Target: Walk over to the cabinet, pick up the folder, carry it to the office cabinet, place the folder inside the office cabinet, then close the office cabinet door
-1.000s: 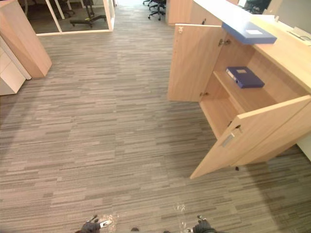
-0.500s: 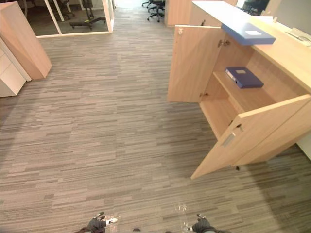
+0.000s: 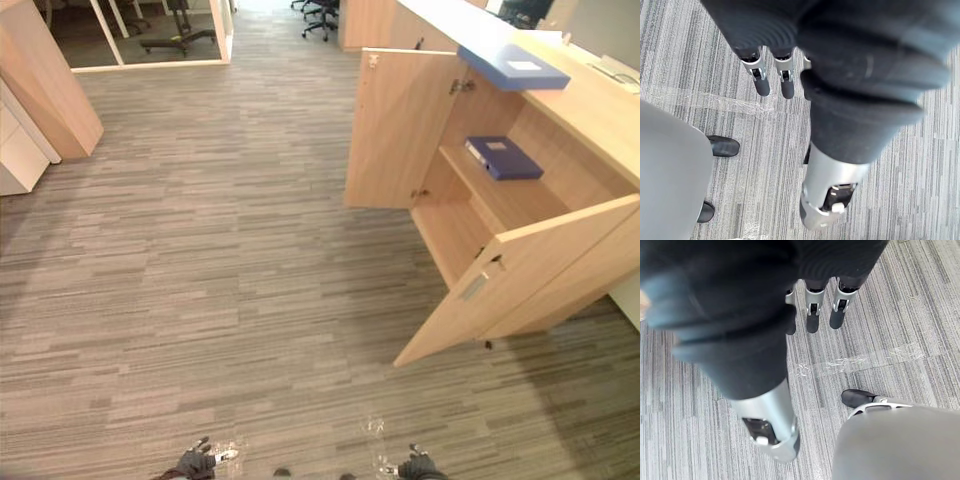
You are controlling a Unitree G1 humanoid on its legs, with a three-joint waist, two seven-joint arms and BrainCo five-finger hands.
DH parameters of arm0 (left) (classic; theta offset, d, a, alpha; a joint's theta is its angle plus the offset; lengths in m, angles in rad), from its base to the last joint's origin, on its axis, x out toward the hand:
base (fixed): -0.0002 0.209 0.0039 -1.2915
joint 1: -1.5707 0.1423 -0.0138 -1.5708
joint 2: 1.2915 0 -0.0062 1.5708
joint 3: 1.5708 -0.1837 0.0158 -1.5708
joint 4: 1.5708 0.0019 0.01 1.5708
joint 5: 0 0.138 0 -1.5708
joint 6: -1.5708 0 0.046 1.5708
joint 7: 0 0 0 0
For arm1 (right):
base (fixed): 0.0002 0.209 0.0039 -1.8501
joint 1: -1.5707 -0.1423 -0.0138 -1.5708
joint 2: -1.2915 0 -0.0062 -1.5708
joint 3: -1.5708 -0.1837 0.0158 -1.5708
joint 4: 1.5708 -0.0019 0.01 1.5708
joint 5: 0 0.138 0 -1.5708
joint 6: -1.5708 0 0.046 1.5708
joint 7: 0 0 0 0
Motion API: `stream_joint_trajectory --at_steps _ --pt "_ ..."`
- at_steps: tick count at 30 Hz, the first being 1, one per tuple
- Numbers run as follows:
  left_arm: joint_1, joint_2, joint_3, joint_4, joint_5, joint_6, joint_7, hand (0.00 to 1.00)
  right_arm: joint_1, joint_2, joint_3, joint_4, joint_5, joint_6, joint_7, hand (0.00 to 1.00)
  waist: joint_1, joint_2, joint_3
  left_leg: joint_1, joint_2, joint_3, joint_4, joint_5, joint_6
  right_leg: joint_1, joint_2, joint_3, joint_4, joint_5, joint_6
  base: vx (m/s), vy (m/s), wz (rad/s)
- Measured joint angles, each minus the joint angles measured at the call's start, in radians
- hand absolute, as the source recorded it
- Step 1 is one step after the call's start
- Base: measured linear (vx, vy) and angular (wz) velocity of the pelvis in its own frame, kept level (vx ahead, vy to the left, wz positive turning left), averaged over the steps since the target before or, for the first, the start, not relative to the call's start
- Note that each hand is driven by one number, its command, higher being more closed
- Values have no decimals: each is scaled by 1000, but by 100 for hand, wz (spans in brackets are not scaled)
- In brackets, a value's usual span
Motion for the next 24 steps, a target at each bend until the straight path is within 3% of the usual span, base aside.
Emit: stream_joint_trajectory --at_steps 5,7,9,10,12,14,17,19,20,21,23,24 --pt "-1 -7 86 -5 36 -9 7 0 1 1 3 0 13 -14 -10 0 11 -8 19 -15 2 -27 0 6 -4 6 4 -30 -10 -1 -1 -2 -24 21" --pt "-3 -7 114 -5 43 -9 15 0 -4 6 3 0 13 -15 -10 0 12 -17 25 -34 -2 -28 40 -18 -6 5 0 -32 -2 -10 -16 5 -8 4" --pt "-7 -8 154 -40 42 -9 25 0 -13 10 3 0 14 -19 -10 0 14 -26 55 -130 0 -29 272 -130 -22 11 -4 -48 27 -27 -35 0 -10 20" --pt "-8 -10 159 -54 42 -11 28 0 -15 8 3 0 15 -25 -10 0 18 -23 75 -179 10 -17 407 -174 -49 26 0 -58 36 -36 -39 -12 -6 19" --pt "-11 -9 161 -83 40 -14 32 0 -17 4 4 -1 17 -27 -10 0 36 -23 92 -268 22 17 588 -192 -76 32 -4 -51 41 -56 -64 -50 25 8" --pt "-20 -7 161 -83 38 -20 33 0 -25 -6 3 0 22 -27 -10 0 40 -12 106 -346 67 35 639 -262 -42 30 -4 -46 65 -79 -57 -8 60 1" --pt "-22 5 160 -97 44 -23 33 0 -30 -5 4 1 23 -26 -10 0 46 -20 115 -395 114 13 515 -241 -60 31 -52 -10 82 -96 -34 103 154 -29" --pt "-17 9 148 -105 67 -25 36 0 -31 -9 5 1 21 -26 -10 0 48 -17 115 -388 138 -5 345 -164 -88 32 -99 26 94 -113 7 169 289 -52" --pt "-7 11 133 -104 79 -26 38 0 -31 -12 13 2 21 -26 -10 0 47 -11 113 -362 152 37 307 -58 -132 45 -131 48 91 -125 36 322 457 -64" --pt "-8 21 121 -105 85 -26 38 0 -34 -9 12 7 20 -25 -10 0 49 -20 114 -346 128 71 310 1 -101 57 -165 59 86 -128 47 286 392 -61" --pt "-18 36 108 -105 105 -26 40 0 -54 15 10 21 15 -24 -10 0 44 -51 101 -346 85 108 326 -32 -57 54 -215 54 82 -80 61 373 340 -40" --pt "-27 41 80 -107 118 -25 40 0 -63 25 7 20 14 -23 -9 0 45 -52 99 -334 68 128 335 -47 -39 49 -239 58 79 -38 88 369 296 -33"
